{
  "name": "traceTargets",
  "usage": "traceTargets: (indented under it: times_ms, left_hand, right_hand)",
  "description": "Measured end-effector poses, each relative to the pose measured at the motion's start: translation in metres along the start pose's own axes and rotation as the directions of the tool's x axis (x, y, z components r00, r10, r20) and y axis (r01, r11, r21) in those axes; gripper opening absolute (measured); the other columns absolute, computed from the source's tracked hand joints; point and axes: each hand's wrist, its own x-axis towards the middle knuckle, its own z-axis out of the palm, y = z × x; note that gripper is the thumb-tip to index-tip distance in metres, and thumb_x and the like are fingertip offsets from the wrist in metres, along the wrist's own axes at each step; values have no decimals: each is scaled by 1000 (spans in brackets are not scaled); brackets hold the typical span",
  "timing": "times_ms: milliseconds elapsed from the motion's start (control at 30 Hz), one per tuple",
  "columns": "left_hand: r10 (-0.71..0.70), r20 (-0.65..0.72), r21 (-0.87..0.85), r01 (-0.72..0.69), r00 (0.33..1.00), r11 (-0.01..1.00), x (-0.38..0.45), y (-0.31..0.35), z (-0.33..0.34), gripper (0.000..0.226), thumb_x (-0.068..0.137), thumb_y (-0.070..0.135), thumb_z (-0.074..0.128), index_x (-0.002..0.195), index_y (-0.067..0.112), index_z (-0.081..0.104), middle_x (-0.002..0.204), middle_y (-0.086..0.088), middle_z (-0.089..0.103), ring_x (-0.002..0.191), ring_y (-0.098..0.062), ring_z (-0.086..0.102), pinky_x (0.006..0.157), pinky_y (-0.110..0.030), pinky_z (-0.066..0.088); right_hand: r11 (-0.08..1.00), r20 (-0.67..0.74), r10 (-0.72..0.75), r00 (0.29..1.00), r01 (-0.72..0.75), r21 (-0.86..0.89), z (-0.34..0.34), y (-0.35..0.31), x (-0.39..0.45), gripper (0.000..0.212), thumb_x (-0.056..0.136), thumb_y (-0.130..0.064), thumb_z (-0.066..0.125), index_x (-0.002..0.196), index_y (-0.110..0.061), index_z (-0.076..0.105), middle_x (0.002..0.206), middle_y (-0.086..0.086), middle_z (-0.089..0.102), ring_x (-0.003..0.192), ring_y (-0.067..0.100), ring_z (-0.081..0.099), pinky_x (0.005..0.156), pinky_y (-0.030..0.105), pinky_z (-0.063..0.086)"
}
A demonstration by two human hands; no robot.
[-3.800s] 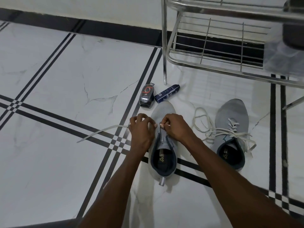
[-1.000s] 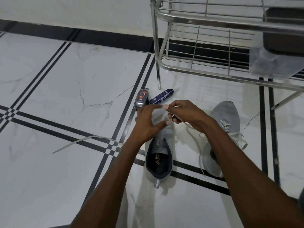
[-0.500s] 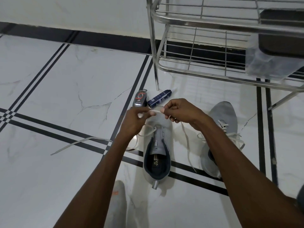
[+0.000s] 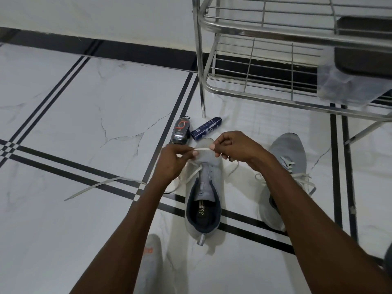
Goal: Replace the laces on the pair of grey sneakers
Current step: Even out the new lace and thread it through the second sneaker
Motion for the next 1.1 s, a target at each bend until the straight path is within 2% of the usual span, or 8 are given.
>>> traceTargets:
  times_ms: [167,367,500,600,667,767,933,1100]
  left_hand:
    - [-250,-254,95,282,934,955,3,-28,-21,21,89,46,73,86,27,82,71,15,73,79,-14,71,89,-46,56]
    - [-345,-343,113,403,874,908,0,-40,-29,28,85,48,76,98,24,81,99,0,79,100,-24,71,98,-50,51]
    - [-74,-144,157,97,987,983,4,-31,-21,55,74,35,90,123,19,72,124,-3,71,117,-18,63,104,-36,47]
    - [77,45,123,-82,996,989,7,-2,-1,44,81,36,85,121,22,74,121,7,72,109,5,59,93,-7,41]
    - [98,145,29,-103,985,994,7,10,11,30,88,29,79,117,20,77,113,7,76,103,6,64,90,-10,47]
    - [124,121,-82,-115,985,990,7,12,20,16,90,14,76,105,14,81,96,3,79,87,0,71,80,-15,52]
    - [30,-42,-56,-32,999,998,7,3,21,9,88,12,76,96,12,80,81,7,76,73,2,69,69,-12,51]
    - [-32,-49,-20,31,998,999,6,-10,31,4,86,19,79,86,15,79,80,7,76,73,-5,70,74,-26,55]
  right_hand:
    - [995,-2,4,1000,-4,-99,-12,5,0,25,88,-28,77,95,-5,70,78,2,76,63,8,57,60,23,41]
    - [987,12,10,1000,-8,-162,-14,12,0,10,94,-14,68,97,-7,75,84,5,77,69,8,67,62,19,44]
    - [982,6,31,999,-29,-189,-4,8,3,18,100,-4,53,104,-7,71,91,9,78,79,16,73,62,20,46]
    - [977,6,13,1000,-11,-214,9,1,5,6,101,-11,56,102,-12,62,84,3,78,75,13,75,60,21,47]
    - [975,-18,-8,1000,4,-224,14,-1,3,6,99,-18,62,97,-13,58,77,1,77,67,11,74,50,13,43]
    - [979,-62,-22,998,9,-205,12,-1,1,15,96,-24,67,96,-11,60,75,-1,77,64,7,73,45,10,40]
    - [974,-98,96,991,-114,-197,11,5,-3,33,93,-48,66,98,-15,64,83,-2,77,73,12,71,62,26,50]
    - [819,-19,241,970,-213,-533,44,12,-10,56,81,-40,75,126,-11,56,121,11,60,98,24,64,69,30,51]
